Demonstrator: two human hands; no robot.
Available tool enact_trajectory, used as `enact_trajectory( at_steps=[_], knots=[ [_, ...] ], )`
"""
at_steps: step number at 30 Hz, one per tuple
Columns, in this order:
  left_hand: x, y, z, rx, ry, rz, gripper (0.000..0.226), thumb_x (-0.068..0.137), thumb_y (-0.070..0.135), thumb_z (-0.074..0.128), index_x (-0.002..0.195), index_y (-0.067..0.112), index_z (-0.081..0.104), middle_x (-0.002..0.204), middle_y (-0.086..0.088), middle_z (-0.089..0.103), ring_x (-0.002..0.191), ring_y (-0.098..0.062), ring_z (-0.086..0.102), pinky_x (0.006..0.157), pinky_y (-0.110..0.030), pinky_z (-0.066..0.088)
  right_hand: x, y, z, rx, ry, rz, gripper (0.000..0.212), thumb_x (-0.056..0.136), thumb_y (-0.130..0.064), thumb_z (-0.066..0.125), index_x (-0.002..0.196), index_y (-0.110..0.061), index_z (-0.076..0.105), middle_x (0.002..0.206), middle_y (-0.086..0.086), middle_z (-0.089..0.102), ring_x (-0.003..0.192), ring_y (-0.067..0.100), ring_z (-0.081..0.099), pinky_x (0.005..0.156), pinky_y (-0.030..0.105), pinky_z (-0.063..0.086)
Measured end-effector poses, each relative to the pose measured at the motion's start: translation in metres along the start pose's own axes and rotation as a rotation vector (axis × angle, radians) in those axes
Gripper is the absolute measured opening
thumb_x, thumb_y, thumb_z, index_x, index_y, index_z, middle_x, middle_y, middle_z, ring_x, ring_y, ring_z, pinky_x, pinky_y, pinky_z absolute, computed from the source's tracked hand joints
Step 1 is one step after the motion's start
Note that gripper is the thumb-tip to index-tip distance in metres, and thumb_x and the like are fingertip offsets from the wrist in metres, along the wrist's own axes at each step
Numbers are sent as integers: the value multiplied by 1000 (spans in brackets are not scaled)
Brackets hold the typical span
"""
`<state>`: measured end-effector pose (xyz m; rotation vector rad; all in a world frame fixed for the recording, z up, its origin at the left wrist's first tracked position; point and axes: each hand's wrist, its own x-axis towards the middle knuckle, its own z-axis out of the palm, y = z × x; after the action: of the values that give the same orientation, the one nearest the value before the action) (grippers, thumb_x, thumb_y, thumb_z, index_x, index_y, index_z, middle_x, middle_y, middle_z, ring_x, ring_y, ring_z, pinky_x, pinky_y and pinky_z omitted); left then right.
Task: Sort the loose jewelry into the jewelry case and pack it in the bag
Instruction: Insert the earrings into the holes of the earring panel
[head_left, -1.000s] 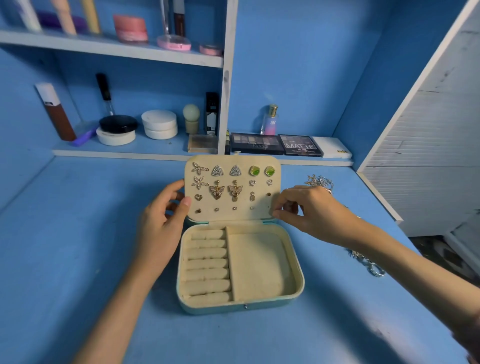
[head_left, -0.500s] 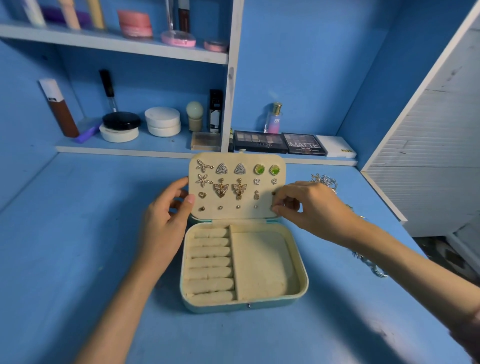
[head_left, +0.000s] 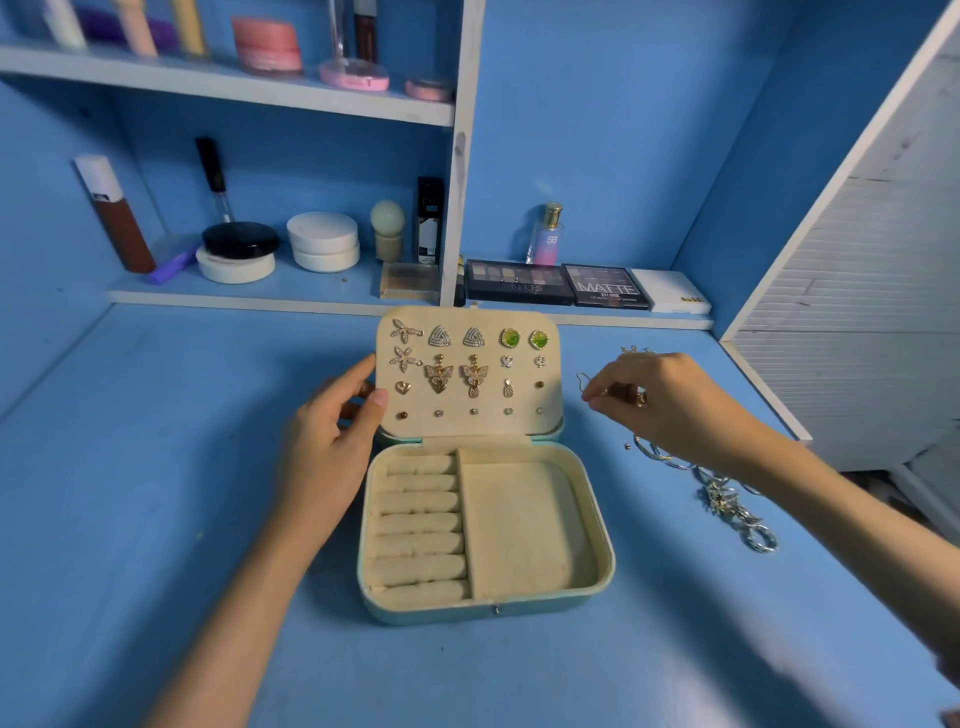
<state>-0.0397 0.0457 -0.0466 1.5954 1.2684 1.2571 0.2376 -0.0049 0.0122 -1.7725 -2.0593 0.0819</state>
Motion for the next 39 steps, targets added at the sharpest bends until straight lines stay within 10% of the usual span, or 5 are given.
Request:
enact_trajectory(
  at_steps=[25, 29, 39],
  knots=[
    [0, -1, -1, -8, -23, 6, 36, 96, 14, 54, 124, 37, 53, 102, 9, 64, 86, -4, 57, 79, -36, 49, -16, 24, -6, -195, -324, 48, 9, 82, -21, 64, 83, -30, 66, 76, -23, 52, 74, 4, 50, 67, 22, 43],
    [-1, 0, -1, -17, -25, 9, 36, 96, 14, 54, 119, 42, 53, 100, 11, 63, 84, -3, 57, 77, -35, 49, -7, 14, -5, -84, -209, 50, 8, 79, -13, 63, 76, -21, 63, 73, -9, 61, 68, 15, 56, 67, 33, 50],
    [-2, -2, -2, -21, -13, 5, 35, 95, 15, 55, 122, 37, 57, 98, 13, 63, 81, -3, 56, 76, -33, 47, 45, -49, -9, 260, 165, -156, 12, 74, -14, 56, 75, -7, 66, 75, 0, 66, 75, 12, 52, 64, 8, 35]
  ],
)
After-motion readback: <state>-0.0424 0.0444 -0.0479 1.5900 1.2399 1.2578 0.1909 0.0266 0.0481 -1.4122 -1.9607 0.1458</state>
